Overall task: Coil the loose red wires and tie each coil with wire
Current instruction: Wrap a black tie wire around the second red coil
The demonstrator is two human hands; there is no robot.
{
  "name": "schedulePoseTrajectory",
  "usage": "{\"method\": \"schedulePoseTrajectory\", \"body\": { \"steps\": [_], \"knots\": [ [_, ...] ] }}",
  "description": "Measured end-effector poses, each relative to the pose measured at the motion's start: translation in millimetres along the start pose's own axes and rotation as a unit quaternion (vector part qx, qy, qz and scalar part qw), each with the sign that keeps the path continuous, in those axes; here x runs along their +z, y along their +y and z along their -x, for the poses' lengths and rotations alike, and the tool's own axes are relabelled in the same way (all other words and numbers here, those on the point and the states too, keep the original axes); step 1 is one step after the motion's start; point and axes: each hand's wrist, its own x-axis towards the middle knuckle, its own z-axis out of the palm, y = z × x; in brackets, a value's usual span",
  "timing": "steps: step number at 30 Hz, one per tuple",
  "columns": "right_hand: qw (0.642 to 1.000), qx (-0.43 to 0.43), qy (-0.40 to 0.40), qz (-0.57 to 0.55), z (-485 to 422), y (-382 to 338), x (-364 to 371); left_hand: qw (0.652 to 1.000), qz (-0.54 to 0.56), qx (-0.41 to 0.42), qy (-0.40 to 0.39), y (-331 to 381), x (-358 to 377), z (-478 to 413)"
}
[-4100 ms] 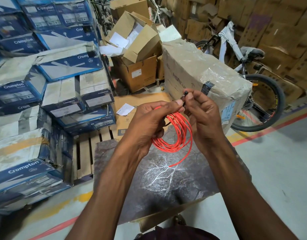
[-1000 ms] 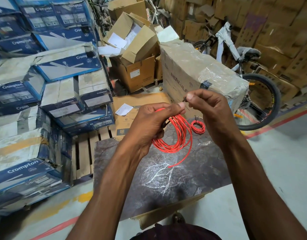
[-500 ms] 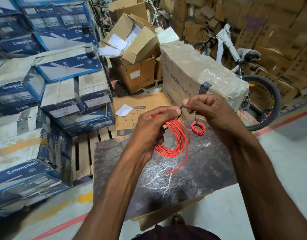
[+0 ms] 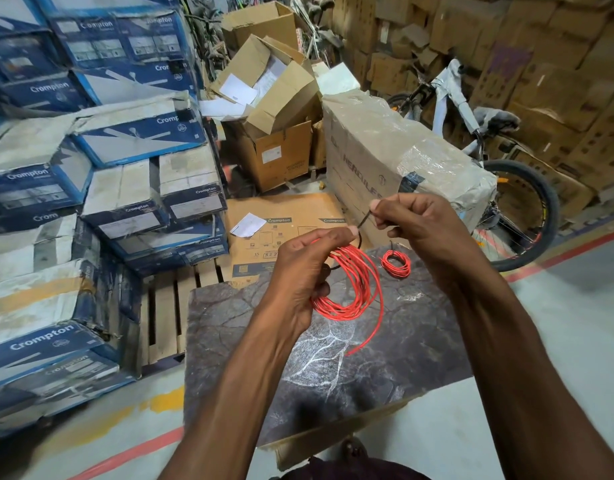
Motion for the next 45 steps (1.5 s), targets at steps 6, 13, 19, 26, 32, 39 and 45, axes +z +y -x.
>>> {"method": "schedulePoseTrajectory", "body": {
  "steps": [6,13,19,26,32,39,45],
  "knots": [
    [0.999,-0.011,-0.024,0.034,-1,-6,-3,1.0,0.01,-0.024,-0.005,-7,-1,0],
    [0.998,-0.008,-0.032,0.044,-3,3,-2,0.999,0.015,-0.035,0.002,-8,-2,-1],
    [0.995,-0.024,-0.072,0.061,-4,3,-7,0.998,0.014,-0.059,-0.018,-9,-3,1],
    [0.999,0.001,-0.024,0.047,-5,16,-2,0.997,0.033,-0.075,-0.017,-8,-4,-4],
    [0.996,0.007,0.082,-0.02,-17,17,-9,0.996,0.049,-0.08,-0.015,-15,-5,-5],
    [0.991,-0.014,0.132,0.0,-27,11,-21,0.995,0.067,-0.075,-0.006,-18,0,0],
    [0.99,-0.058,0.125,-0.038,-25,4,-9,0.994,0.088,-0.056,0.015,-19,3,-1]
  ]
}}
